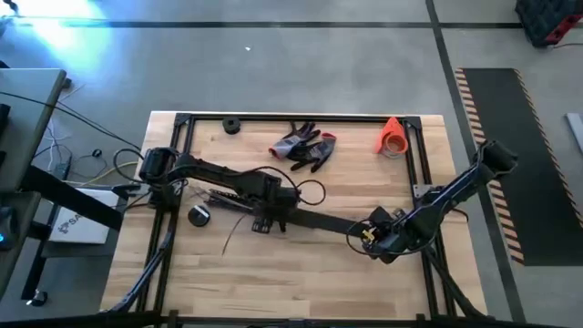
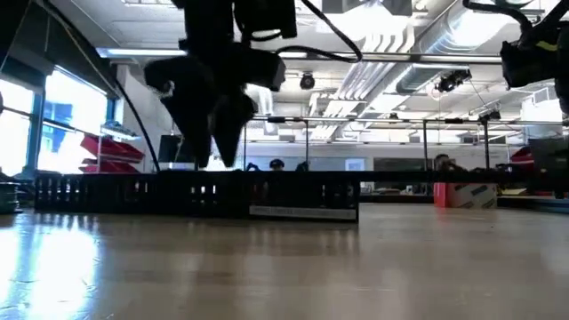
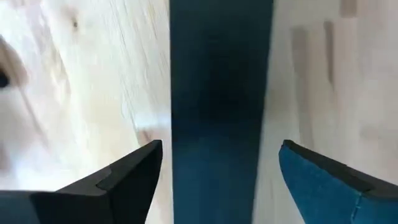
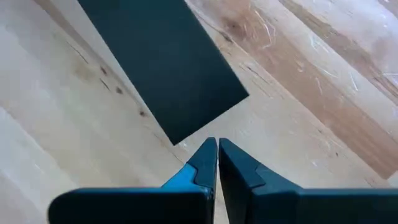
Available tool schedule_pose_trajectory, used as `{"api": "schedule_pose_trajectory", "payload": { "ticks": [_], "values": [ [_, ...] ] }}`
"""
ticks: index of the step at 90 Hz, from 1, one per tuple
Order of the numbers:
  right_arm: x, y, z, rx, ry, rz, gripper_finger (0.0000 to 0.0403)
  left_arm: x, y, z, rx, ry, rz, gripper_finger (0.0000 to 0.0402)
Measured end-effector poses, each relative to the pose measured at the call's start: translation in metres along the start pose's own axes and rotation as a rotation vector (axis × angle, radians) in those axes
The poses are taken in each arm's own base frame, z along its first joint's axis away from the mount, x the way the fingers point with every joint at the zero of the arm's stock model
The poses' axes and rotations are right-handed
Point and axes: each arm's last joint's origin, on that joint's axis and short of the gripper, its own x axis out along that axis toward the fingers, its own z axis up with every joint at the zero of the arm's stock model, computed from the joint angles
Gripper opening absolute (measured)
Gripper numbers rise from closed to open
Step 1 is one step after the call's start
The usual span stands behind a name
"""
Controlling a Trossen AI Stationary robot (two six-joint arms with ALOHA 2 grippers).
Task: Ziptie cables
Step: Close the black cable duct
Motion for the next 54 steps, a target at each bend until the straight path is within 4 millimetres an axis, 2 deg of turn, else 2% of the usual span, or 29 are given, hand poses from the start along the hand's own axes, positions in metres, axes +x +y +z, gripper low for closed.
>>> {"api": "schedule_pose_trajectory", "payload": {
  "ticks": [14,28,40,54],
  "values": [
    [0.000,0.000,-0.002,-0.009,-0.004,0.002,0.0000,-0.001,-0.007,-0.022,0.066,0.229,0.007,0.0303],
    [0.000,0.001,-0.001,-0.008,-0.017,0.006,0.0000,0.018,-0.003,-0.038,0.088,0.328,0.030,0.0303],
    [-0.001,0.001,-0.003,-0.013,-0.016,0.012,0.0000,0.038,0.003,-0.045,0.077,0.322,0.053,0.0303],
    [-0.001,-0.002,-0.006,-0.023,0.031,-0.012,0.0000,0.048,0.003,-0.045,0.096,0.279,0.088,0.0302]
  ]
}}
